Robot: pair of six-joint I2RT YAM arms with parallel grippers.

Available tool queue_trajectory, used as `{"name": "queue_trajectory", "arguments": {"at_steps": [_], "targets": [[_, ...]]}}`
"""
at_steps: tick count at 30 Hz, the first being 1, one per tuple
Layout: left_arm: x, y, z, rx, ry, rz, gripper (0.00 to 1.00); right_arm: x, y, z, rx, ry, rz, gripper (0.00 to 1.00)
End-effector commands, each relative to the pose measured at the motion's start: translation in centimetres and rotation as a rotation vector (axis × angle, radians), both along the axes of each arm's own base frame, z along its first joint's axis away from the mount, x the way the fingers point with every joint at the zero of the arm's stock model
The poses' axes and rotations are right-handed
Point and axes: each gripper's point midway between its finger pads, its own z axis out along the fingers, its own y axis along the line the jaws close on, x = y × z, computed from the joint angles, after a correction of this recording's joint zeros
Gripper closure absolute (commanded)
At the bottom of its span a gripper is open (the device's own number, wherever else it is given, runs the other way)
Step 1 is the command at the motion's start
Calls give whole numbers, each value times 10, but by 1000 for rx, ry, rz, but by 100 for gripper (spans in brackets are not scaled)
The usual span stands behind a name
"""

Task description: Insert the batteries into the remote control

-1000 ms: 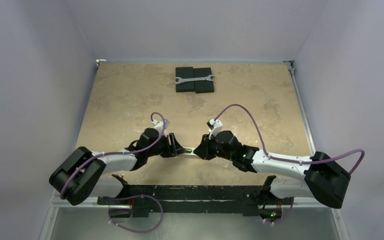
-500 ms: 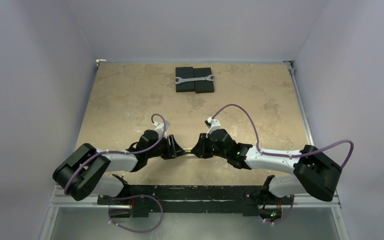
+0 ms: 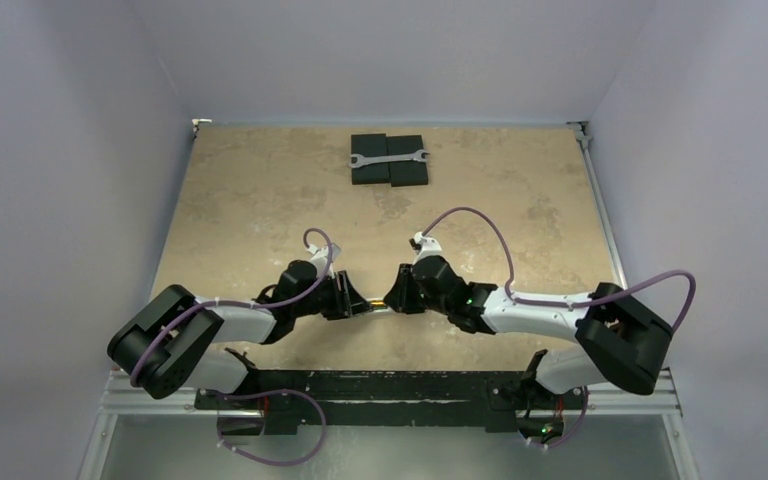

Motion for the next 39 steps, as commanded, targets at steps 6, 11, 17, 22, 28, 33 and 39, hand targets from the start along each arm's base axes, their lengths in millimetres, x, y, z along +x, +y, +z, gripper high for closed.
{"name": "queue_trajectory", "arguments": {"at_steps": [6, 11, 17, 22, 28, 33, 39], "targets": [[2, -3, 5, -11, -32, -26, 66, 14, 7, 9, 2, -15, -46, 75], [2, -3, 5, -8, -34, -27, 68, 15, 5, 3, -22, -4, -53, 75], [2, -2, 3, -4, -32, -29, 72, 15, 2, 1, -25, -1, -66, 75], [2, -3, 3, -3, -32, -32, 75, 14, 3, -2, -27, 8, -64, 75], [1, -3, 3, -2, -29, -32, 75, 12, 3, -4, -31, 16, -56, 76], [2, -3, 4, -4, -28, -28, 75, 12, -1, -7, -48, 16, -67, 77], [3, -4, 4, -4, -28, -28, 75, 13, -4, -7, -58, 11, -78, 77]]}}
